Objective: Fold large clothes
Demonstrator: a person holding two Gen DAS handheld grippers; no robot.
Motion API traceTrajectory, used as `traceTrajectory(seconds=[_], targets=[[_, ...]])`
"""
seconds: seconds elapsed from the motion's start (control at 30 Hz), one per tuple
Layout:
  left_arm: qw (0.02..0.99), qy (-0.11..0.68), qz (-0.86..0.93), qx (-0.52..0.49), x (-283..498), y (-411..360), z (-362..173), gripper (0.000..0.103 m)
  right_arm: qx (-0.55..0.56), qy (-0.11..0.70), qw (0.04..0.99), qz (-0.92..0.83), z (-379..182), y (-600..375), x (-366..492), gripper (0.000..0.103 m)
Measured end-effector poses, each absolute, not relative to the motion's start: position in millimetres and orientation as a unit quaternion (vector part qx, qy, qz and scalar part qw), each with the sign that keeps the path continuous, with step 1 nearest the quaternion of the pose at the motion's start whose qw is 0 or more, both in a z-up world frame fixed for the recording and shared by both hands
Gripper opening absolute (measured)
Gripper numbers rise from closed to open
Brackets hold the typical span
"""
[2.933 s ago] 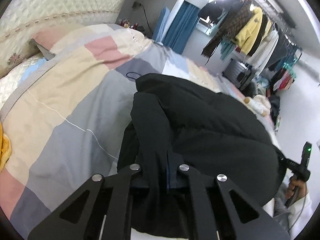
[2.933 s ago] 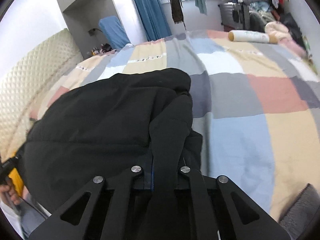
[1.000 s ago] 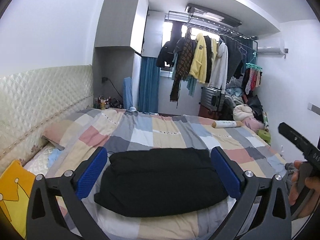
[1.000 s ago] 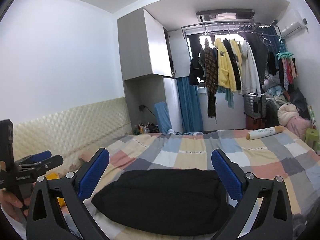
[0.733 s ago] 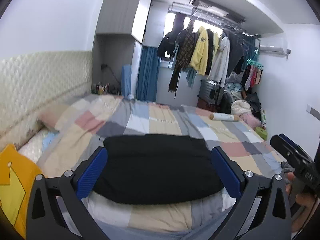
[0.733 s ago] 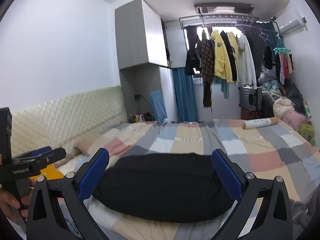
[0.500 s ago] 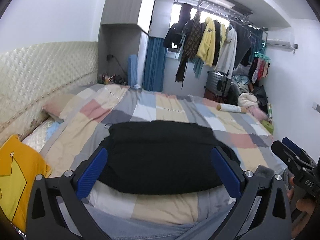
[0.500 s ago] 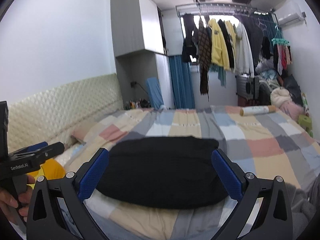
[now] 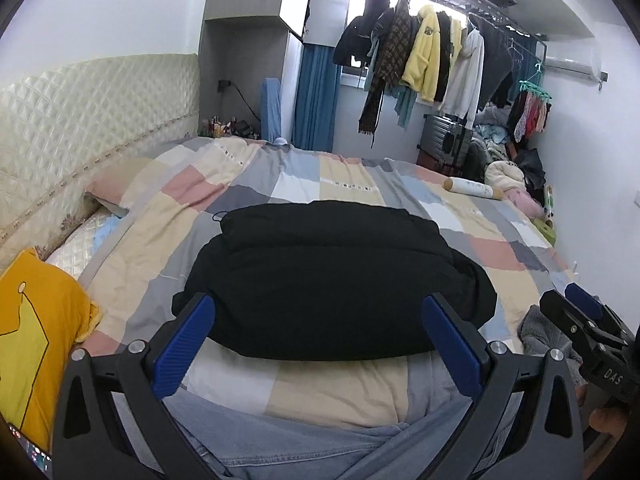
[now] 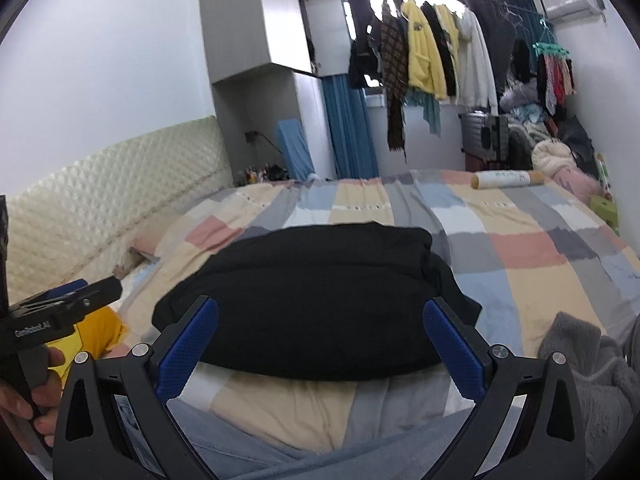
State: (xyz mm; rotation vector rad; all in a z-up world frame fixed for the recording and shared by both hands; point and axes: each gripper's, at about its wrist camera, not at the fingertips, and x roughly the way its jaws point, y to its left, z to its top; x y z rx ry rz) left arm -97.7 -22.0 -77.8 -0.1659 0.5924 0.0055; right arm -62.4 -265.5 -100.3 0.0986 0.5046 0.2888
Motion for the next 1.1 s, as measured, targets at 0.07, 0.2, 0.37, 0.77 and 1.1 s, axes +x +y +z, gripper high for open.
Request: traceTrajectory(seconds=[0.07, 0.2, 0.37, 0.77, 1.1], targets=[[0.951, 0.298, 0.004, -0.082, -96.4, -20.6, -81.8, 0.103, 0.051, 0.254, 0.956, 0.137, -103.0, -268.4, -61.1, 0.103], [0.948, 0.307, 0.009, -0.082, -94.9, -20.5, -86.4, 0.103, 0.046, 0.256, 0.957, 0.130, -103.5, -269.1, -61.4, 0.103], [0.947, 0.309, 0.013, -0.081, -93.1, -20.6, -87.4, 0.103, 0.043, 0.259, 0.956, 0.129, -105.2, -267.7, -60.9, 0.103], [0.947, 0.311, 0.012, -0.080, -92.2, -20.6, -87.8, 0.103, 0.041, 0.257, 0.957, 0.128, -100.5, -268.0, -59.8, 0.103], [0.946, 0.313, 0.015, -0.081, -92.9, -16.5, -87.1, 0.103, 0.039, 0.261, 0.956, 0.127, -101.2, -264.9, -59.1, 0.103]])
